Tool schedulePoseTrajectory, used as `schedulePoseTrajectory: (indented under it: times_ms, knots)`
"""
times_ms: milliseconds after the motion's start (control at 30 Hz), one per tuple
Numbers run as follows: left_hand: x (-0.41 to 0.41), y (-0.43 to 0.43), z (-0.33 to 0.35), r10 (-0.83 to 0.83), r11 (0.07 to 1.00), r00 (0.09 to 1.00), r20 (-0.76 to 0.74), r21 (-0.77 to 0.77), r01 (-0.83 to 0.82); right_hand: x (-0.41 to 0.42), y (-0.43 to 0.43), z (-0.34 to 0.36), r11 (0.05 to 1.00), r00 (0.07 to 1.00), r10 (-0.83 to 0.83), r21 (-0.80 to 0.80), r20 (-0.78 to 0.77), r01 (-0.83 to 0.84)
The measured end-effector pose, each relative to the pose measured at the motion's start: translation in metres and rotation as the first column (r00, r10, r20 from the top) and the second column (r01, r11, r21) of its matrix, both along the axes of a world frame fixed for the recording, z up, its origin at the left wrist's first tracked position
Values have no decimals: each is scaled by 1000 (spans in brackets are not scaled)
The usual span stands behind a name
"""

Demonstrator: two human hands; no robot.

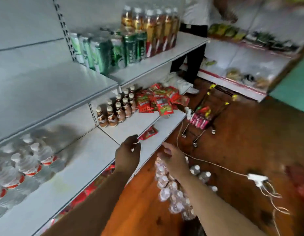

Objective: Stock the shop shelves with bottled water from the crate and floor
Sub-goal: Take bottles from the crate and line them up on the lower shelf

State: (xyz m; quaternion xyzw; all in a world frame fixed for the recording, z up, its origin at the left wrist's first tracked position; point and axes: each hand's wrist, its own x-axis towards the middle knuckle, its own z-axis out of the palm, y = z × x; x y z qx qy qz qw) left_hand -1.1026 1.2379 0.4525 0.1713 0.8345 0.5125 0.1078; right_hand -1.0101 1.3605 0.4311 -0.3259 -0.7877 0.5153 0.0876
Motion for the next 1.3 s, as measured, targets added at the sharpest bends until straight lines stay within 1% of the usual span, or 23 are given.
schedulePoseTrajectory:
  times_ms: [67,133,200,267,333,400,467,533,600,700,833,900,1000,1067,1167,1200,1300]
  knots:
    - [44,33,14,-129,992,991,20,-1,129,65,17,13,993,993,-121,-2,15,121]
    - [94,65,21,-274,962,961,31,-12,274,131,32,18,966,965,-257,25,50,256]
    - [148,95,24,-419,907,908,26,-45,420,197,48,19,915,913,-402,35,66,401]
    - [203,122,25,-535,842,843,56,-52,537,262,59,18,850,846,-526,44,88,524]
    - [258,147,21,-627,774,772,105,-27,632,324,68,15,795,786,-607,56,116,605]
    - [313,171,13,-701,706,703,124,-16,708,383,76,8,729,718,-681,44,144,683]
    - [367,193,0,-765,631,630,134,-36,775,438,86,-4,659,650,-742,-1,163,752]
    - [417,212,-18,-797,577,575,182,-48,815,490,98,-19,601,598,-778,-49,192,797]
    - [460,229,-42,-799,550,545,253,-59,833,535,113,-43,580,582,-782,-80,225,810]
    - [507,246,-83,-763,539,539,357,-109,835,583,133,-88,567,586,-757,-154,290,809]
    - [534,258,-144,-659,551,556,506,-179,815,610,154,-154,530,598,-702,-276,387,802]
    - [536,261,-182,-603,559,567,562,-210,802,615,162,-194,514,599,-674,-309,432,801]
    - [534,268,-252,-540,552,584,606,-268,789,614,173,-263,487,584,-644,-324,495,811]
    - [533,274,-305,-500,528,566,656,-287,799,611,180,-317,456,562,-625,-331,541,826]
    - [536,278,-393,-463,498,564,684,-326,804,605,184,-406,351,529,-632,-400,566,847]
    - [537,277,-423,-440,496,567,696,-338,800,602,184,-437,329,516,-632,-402,578,854]
    - [542,273,-505,-360,516,580,731,-362,776,594,178,-524,313,488,-612,-377,622,872]
